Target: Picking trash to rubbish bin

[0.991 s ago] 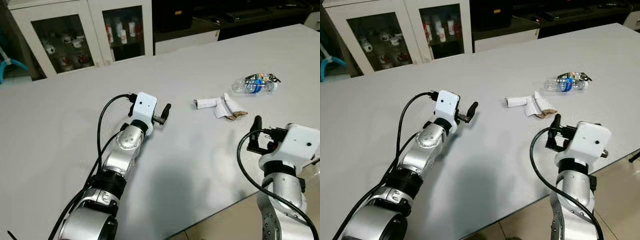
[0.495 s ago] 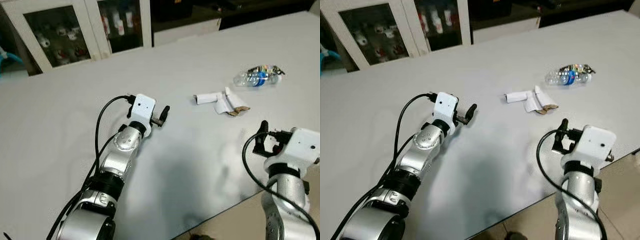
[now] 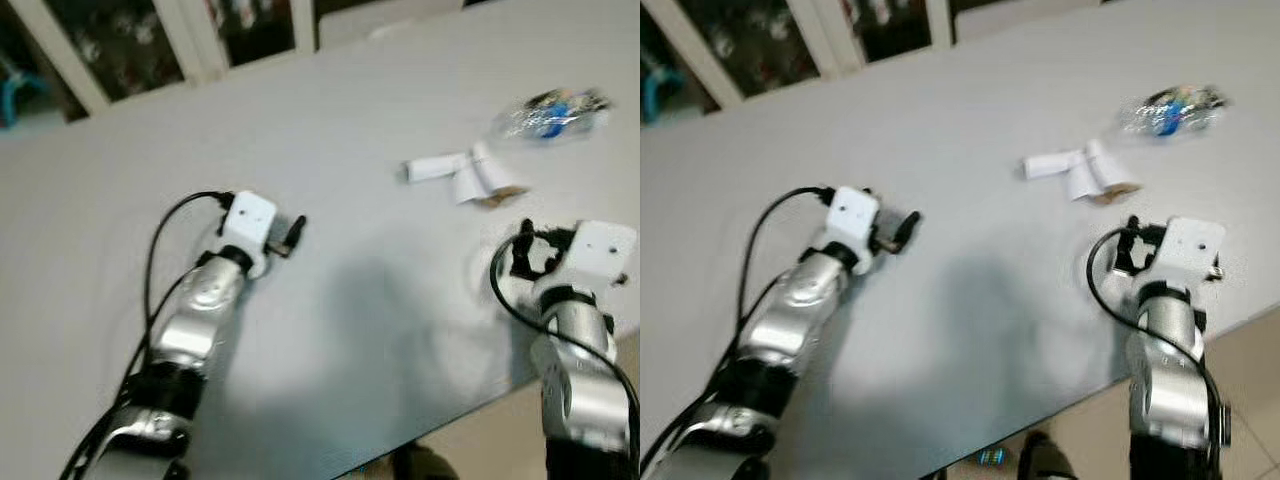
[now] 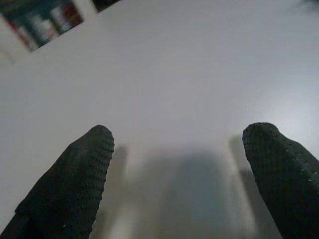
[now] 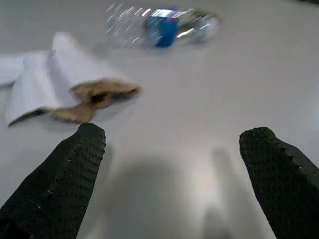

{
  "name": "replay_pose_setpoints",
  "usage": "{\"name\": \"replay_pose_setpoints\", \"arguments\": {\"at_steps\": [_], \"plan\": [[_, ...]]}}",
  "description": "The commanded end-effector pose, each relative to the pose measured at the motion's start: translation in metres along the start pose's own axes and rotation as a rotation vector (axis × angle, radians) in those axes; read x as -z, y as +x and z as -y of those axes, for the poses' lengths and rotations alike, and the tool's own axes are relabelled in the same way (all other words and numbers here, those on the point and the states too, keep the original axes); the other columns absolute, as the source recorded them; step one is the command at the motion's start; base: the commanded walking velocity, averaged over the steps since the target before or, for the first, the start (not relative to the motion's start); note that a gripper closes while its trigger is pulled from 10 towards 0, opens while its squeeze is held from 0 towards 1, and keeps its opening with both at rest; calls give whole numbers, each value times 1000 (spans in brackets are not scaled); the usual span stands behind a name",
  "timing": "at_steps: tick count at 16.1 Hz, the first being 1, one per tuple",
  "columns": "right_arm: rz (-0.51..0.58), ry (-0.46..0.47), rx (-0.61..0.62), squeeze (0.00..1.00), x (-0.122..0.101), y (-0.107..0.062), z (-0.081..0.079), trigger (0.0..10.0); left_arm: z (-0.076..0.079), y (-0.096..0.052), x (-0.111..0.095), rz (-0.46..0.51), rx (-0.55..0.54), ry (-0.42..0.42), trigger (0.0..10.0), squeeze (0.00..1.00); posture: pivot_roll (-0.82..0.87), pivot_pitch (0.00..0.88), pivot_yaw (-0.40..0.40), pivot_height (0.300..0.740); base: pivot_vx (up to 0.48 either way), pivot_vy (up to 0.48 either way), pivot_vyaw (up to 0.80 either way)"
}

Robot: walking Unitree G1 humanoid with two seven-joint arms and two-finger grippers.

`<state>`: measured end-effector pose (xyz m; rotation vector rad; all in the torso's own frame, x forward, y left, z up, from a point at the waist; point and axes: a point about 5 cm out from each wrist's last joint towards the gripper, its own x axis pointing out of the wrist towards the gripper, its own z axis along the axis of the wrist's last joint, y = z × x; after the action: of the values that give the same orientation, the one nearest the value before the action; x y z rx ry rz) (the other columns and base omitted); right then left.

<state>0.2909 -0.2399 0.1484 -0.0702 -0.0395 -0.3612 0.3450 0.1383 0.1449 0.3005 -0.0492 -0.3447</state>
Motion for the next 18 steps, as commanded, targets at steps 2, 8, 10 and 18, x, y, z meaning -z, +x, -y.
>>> {"name": "replay_pose_setpoints", "arguments": {"at_steps": [2, 8, 10, 18], "plan": [[14, -7, -34, 0, -1, 21, 3, 10000, -19, -12, -15, 74, -46, 1, 10000, 0, 375, 315, 115, 740, 0, 0, 0], [76, -15, -91, 0, -14, 62, -3, 10000, -31, -31, -15, 39, -107, 21, 10000, 0, 456, 321, 94, 740, 0, 0, 0], [99, -32, -108, 0, -22, 68, -6, 10000, -32, -34, -15, 31, -112, 22, 10000, 0, 456, 321, 94, 740, 0, 0, 0], [238, 59, -211, 0, -53, 50, -43, 10000, -29, -37, -15, 17, -115, 15, 10000, 0, 454, 305, 80, 740, 0, 0, 0]]}}
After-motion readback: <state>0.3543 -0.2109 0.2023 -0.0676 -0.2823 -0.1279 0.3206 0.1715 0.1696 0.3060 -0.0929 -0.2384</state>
